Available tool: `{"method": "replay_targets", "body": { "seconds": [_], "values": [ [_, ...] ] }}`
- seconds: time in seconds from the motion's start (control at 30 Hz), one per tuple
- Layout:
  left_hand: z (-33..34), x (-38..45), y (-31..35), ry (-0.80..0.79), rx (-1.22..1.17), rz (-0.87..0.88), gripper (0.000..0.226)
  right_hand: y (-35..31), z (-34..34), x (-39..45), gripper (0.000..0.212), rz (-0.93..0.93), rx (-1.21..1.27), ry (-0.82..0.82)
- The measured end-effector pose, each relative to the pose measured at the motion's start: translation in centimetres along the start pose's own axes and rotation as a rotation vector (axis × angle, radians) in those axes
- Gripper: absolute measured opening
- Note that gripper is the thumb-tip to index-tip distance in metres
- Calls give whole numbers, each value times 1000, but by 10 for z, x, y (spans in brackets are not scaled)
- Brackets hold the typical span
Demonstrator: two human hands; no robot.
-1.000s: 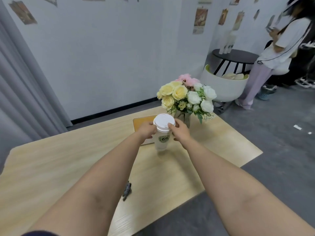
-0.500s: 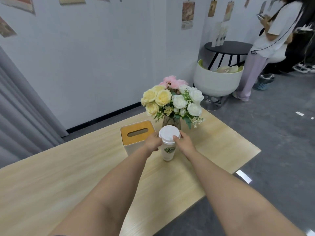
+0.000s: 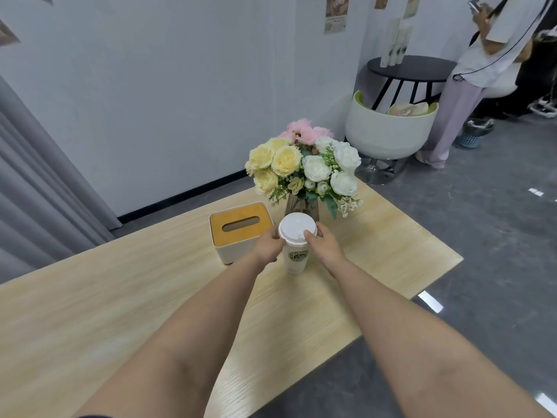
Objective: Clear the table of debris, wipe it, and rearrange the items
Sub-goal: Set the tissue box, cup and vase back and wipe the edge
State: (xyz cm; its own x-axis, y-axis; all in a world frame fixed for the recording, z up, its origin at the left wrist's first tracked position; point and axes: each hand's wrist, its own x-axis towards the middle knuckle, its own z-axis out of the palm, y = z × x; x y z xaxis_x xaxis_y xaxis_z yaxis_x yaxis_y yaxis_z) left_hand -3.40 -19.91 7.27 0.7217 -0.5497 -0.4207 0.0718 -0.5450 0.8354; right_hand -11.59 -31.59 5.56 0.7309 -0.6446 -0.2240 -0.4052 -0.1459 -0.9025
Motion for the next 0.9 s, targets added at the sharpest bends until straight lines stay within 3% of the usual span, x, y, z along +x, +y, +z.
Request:
{"method": "replay_targets", "body": {
  "seconds": [0.3,0.5,0.7,0.9],
  "values": [
    [-6,-15,-7,13,5,-4,54,0,3,-13,62,70,-2,-11],
    [-16,-28,-32,43,61,-41,55,13,12,-31,58,116,-70,8],
    [-36,-47,-52,79,62,-58,54,12,31,-51,47,98,-74,-74],
    [-71,-72,-92,164,91,-81,52,8,78,-70,49,57,-171,-235]
  ]
}}
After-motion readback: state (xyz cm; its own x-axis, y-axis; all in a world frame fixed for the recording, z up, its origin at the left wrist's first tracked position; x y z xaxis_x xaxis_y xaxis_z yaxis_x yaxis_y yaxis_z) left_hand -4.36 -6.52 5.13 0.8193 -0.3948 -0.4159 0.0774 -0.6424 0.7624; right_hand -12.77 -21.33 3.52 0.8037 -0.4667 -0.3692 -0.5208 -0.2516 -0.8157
